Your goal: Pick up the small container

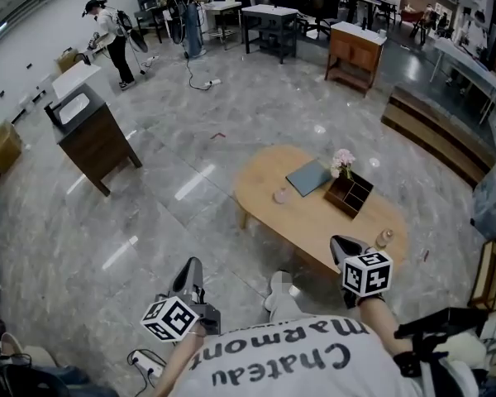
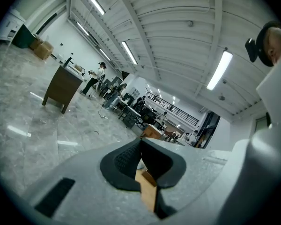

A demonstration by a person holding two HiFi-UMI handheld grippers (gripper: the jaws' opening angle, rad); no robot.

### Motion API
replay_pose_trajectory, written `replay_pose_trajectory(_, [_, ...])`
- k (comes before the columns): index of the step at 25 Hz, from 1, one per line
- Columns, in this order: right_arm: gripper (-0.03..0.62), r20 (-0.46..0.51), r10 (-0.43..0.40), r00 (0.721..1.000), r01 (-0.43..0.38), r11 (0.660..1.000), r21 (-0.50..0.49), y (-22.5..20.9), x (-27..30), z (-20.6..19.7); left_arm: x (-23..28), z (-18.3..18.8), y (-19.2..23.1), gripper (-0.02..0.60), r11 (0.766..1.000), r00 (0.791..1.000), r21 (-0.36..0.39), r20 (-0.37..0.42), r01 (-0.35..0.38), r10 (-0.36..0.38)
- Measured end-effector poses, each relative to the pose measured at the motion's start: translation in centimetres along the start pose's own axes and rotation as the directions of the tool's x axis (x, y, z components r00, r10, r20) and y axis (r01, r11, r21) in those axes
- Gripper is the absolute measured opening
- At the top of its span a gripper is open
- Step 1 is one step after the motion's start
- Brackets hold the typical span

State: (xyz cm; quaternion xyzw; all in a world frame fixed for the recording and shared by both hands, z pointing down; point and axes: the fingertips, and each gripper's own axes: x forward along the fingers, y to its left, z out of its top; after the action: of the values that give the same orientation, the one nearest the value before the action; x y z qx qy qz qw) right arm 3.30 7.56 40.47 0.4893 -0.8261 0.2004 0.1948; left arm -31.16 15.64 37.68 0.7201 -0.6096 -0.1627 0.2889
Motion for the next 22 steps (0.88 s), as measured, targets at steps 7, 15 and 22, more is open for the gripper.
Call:
replay_pose_trajectory(7, [0.014,0.016,0.012,1.0,-0.011,0.995,-0.095,-2.3,5.0,5.0,4.5,3.9,1.9,0.015,0.999,0.996,0.007,0.073,-0.052,0.052])
replay_pose_trajectory(15, [0.014,0.045,0.013,0.999,-0.008,0.995,-0.102,-7.4,10.9,11.8,12.2,8.1,1.4,0.015,0.995,0.984,0.049,0.161,-0.088,0.079])
replay_pose_trajectory(22, [0.014,0.055,-0.001,0.999,0.005,0.997,-0.083,-11.3,14.2,14.8,18.8,9.1,1.3,0.015,0.997,0.987,0.036,0.148,-0.074,0.068])
